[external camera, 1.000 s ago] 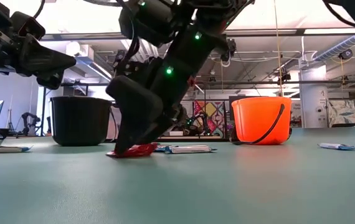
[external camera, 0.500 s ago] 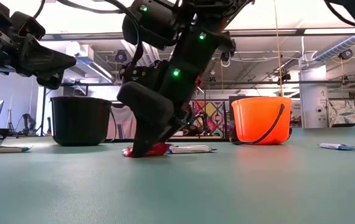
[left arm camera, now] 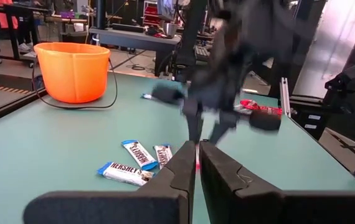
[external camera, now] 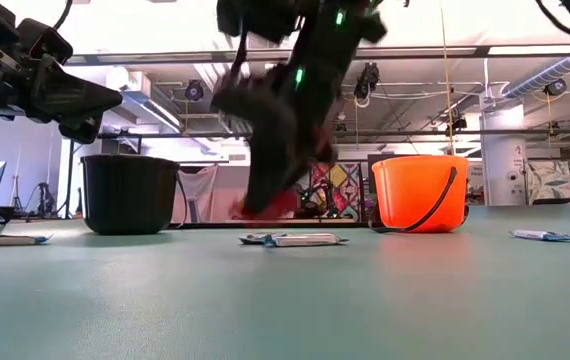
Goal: Sort candy by brand, put in halloween buckets
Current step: Put the red candy into the orange bucket
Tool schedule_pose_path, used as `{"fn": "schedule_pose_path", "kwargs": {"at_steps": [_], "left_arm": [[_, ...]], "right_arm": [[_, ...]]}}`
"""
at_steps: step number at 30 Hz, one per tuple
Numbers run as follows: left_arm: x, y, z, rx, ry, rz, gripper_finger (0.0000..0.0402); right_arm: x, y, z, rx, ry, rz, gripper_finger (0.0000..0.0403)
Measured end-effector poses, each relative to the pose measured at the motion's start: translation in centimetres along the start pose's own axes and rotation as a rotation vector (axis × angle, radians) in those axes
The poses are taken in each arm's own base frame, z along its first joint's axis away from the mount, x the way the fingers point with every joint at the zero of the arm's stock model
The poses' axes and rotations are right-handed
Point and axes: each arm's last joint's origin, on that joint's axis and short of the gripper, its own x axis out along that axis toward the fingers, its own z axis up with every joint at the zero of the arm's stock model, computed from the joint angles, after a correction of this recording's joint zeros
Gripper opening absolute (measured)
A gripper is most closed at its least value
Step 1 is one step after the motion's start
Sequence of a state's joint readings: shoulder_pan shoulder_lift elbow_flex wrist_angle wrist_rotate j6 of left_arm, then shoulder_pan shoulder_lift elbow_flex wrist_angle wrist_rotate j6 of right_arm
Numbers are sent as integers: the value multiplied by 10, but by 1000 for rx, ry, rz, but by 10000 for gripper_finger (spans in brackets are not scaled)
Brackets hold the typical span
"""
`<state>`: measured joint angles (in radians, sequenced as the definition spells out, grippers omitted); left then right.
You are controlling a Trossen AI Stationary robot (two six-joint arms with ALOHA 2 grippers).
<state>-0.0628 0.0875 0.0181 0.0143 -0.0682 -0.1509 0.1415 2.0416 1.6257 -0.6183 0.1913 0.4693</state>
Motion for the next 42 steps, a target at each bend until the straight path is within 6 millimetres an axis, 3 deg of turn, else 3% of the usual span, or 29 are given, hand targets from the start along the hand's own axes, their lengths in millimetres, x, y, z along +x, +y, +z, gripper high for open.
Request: {"fn": "schedule_pose_path", "kwargs": {"at_steps": [6, 14, 23, 29, 35, 42], "left_arm": [[0, 0, 0, 0, 0, 0, 6], [0, 0, 0, 0, 0, 0, 6], [0, 0, 0, 0, 1, 0, 6], [0, 0, 0, 0, 0, 0, 7], [0, 0, 0, 0, 0, 0, 6], [0, 0, 0, 0, 0, 0, 6]], "right_arm": [[-44, -30, 12, 30, -23, -54, 31], [-89, -103, 20, 149, -16, -238, 30], [-124, -208, -11, 492, 81, -484, 29], [-148, -253, -27, 672, 6, -520, 29], [-151, -298, -46, 830, 15, -588, 29], [-128, -331, -53, 912, 45, -564, 29]]}}
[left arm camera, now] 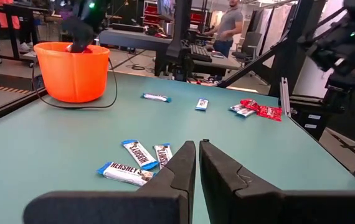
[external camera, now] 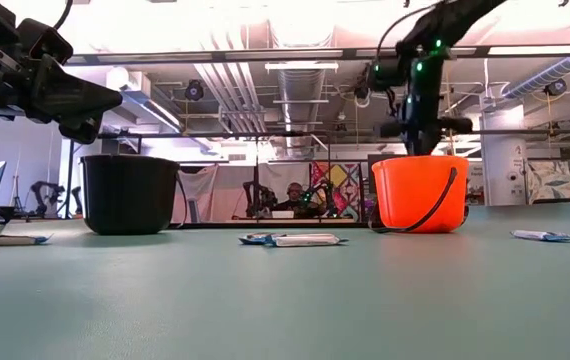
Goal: Sort candy by brand, put in halloween buckets
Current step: Put the red candy into the orange bucket
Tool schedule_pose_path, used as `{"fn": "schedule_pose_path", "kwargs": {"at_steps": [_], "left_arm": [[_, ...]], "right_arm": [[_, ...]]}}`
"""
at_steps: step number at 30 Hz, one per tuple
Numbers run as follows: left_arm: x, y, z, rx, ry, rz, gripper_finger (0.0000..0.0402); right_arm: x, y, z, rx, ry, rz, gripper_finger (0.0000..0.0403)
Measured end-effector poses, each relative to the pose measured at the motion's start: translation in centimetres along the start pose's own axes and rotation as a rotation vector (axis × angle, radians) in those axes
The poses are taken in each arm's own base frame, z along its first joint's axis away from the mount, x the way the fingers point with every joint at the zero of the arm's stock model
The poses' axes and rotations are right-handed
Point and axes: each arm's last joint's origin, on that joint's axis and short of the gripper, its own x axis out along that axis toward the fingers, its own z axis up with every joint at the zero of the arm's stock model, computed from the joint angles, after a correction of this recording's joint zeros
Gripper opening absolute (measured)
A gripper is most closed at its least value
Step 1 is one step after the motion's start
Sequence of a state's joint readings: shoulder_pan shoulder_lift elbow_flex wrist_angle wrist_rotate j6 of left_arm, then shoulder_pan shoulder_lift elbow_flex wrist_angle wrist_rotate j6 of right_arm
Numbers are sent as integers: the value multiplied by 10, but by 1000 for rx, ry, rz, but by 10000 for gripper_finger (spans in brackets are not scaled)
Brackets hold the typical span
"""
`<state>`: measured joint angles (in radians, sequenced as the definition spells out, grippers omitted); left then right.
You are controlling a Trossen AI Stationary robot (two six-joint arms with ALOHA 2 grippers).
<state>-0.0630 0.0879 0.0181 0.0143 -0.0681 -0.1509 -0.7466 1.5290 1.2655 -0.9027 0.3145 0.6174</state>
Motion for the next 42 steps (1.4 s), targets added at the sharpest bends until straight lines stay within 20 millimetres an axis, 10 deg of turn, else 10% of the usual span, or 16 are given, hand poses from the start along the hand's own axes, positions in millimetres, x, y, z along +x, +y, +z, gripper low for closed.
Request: {"fn": "schedule_pose_path", "kwargs": {"at_steps": [12, 22, 32, 42], "left_arm": [[0, 0, 0, 0, 0, 0, 6], [0, 0, 0, 0, 0, 0, 6], [0, 0, 0, 0, 0, 0, 6], [0, 0, 0, 0, 0, 0, 6]], "right_arm": [[33, -4, 9, 30, 39, -73, 105], [-45, 17, -10, -33, -183, 67, 165], [-161, 75, -152, -357, -189, 557, 155], [-175, 101, -322, -268, 113, 594, 165]]}}
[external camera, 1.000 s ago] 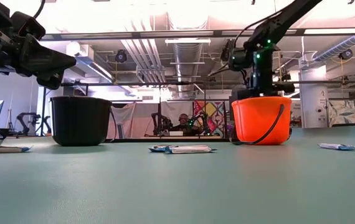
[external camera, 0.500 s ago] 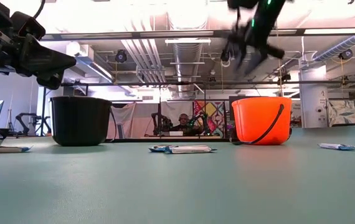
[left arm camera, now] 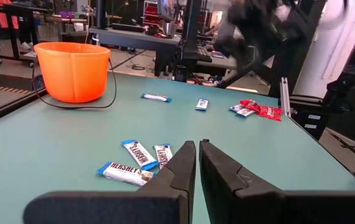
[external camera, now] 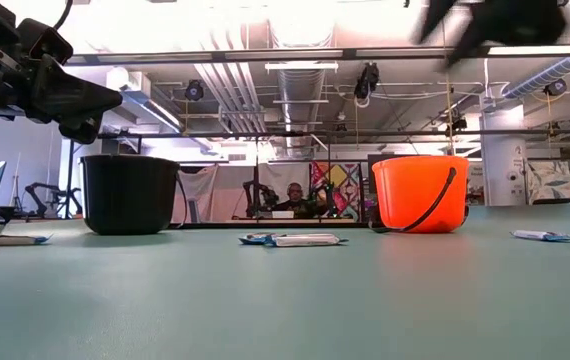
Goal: Sort candy by brand, put in halloween buckets
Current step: Put the red candy into the orange bucket
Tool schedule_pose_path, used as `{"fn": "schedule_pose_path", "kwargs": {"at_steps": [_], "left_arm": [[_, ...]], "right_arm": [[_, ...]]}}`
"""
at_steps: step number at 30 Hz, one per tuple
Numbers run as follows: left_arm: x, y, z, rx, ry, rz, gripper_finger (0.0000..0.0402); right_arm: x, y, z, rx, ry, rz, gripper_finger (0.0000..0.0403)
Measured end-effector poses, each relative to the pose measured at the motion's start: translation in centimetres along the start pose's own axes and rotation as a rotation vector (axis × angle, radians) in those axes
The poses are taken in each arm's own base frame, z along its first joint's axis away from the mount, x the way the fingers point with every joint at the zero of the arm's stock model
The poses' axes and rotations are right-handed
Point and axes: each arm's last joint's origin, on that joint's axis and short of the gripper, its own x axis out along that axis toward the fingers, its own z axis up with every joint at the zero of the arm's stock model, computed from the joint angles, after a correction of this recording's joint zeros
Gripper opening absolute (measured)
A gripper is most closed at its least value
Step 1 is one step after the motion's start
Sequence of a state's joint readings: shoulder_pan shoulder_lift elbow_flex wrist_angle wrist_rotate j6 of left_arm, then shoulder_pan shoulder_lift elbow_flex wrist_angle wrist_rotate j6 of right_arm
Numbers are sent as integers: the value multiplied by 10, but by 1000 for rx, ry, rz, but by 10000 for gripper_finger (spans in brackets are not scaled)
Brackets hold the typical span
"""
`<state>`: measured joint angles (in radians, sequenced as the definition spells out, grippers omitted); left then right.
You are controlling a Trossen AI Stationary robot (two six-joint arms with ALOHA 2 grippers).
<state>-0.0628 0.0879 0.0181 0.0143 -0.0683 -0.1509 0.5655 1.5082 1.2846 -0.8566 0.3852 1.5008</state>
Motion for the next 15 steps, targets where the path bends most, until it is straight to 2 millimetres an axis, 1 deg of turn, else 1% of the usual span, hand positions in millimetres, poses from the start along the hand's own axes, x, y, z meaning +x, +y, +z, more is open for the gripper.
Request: {"fn": "schedule_pose_path", "kwargs": {"at_steps": [3, 4, 6, 8, 9, 12, 15], "left_arm": [[0, 0, 0, 0, 0, 0, 6], [0, 0, 0, 0, 0, 0, 6], [0, 0, 0, 0, 0, 0, 7], [0, 0, 0, 0, 0, 0, 6], [0, 0, 0, 0, 0, 0, 6], [0, 0, 0, 0, 0, 0, 6], [0, 0, 0, 0, 0, -1, 6]], "right_arm": [[13, -2, -42, 27, 242, -114, 187], [16, -7, -53, 50, 330, -190, 195], [19, -18, -69, 109, 476, -377, 208], [18, -27, -80, 137, 572, -530, 218], [16, -30, -84, 132, 607, -573, 222], [15, -35, -92, 71, 744, -621, 229], [24, -45, -98, 8, 869, -656, 231]]}}
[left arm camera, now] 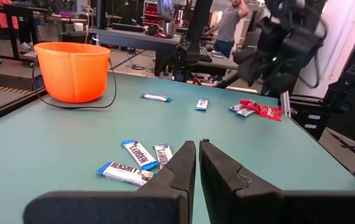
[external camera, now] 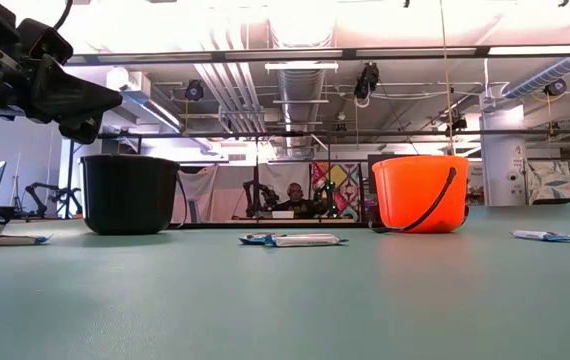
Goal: Sort candy by brand, put in halloween buckets
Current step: Put the red candy into the orange bucket
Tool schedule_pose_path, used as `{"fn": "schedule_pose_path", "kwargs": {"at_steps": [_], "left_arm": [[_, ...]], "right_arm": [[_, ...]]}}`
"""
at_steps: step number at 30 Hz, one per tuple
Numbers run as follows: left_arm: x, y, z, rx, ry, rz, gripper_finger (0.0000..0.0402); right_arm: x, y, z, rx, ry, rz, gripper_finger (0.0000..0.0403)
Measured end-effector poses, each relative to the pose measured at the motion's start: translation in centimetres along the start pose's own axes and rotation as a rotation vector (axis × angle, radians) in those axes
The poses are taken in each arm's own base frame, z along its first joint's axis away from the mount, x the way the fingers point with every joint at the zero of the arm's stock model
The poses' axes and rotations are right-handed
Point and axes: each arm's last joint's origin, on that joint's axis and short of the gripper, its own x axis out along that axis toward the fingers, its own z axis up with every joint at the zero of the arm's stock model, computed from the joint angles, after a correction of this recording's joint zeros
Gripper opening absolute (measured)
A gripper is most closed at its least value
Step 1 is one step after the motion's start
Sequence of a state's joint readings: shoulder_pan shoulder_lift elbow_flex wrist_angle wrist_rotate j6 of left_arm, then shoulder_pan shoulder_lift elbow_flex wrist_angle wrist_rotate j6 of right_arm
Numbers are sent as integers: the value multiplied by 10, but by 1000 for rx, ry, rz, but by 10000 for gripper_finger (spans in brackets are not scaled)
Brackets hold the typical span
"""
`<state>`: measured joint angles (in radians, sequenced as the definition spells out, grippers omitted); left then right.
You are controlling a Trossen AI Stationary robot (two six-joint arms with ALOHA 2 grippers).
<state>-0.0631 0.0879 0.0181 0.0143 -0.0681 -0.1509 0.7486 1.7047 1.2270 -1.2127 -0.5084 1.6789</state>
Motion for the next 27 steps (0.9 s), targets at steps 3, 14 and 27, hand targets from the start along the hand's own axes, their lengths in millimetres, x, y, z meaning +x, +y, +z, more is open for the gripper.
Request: {"fn": "schedule_pose_path", "kwargs": {"at_steps": [3, 14, 27], "left_arm": [[0, 0, 0, 0, 0, 0, 6], [0, 0, 0, 0, 0, 0, 6], [0, 0, 0, 0, 0, 0, 7]], "right_arm": [[15, -5, 8, -45, 66, -51, 231], [57, -7, 31, -116, 138, 29, 228], [63, -3, 35, -175, 130, 99, 112]]}}
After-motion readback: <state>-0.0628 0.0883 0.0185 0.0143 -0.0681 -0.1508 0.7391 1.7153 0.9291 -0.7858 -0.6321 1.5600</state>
